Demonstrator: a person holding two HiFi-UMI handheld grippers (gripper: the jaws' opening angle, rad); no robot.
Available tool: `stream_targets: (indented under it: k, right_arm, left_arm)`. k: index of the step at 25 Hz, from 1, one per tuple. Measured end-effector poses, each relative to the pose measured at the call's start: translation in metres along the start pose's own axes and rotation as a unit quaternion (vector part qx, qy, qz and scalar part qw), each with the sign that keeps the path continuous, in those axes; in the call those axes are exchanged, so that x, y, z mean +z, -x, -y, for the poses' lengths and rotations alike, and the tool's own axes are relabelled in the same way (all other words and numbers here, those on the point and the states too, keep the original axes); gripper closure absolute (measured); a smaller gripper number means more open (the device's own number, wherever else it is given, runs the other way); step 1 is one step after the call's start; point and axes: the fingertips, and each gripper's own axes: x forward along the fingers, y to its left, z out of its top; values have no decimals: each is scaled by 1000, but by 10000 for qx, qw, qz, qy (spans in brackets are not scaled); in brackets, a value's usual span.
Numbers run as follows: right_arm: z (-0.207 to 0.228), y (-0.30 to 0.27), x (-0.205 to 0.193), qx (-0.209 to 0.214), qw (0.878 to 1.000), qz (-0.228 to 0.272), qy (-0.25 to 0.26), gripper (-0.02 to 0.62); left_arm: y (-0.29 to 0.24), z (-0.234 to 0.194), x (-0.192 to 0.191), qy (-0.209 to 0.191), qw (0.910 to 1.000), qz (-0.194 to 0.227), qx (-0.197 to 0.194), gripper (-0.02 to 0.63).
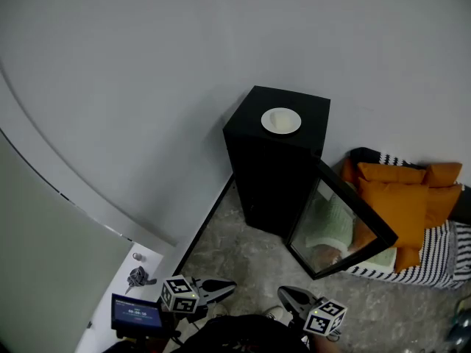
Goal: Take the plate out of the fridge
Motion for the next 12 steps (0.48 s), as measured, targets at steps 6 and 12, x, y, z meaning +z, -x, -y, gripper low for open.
stream_targets:
  k: [6, 12]
  right_arm:
    - [-21, -35, -23, -61, 9999, -133, -27, 592]
    - [-53, -64, -47, -470, 9988, 121, -6, 592]
  left_arm:
    - [23, 2, -24, 217, 9988, -109, -419, 600]
    - [56, 4, -35, 179, 9946, -233, -997, 600]
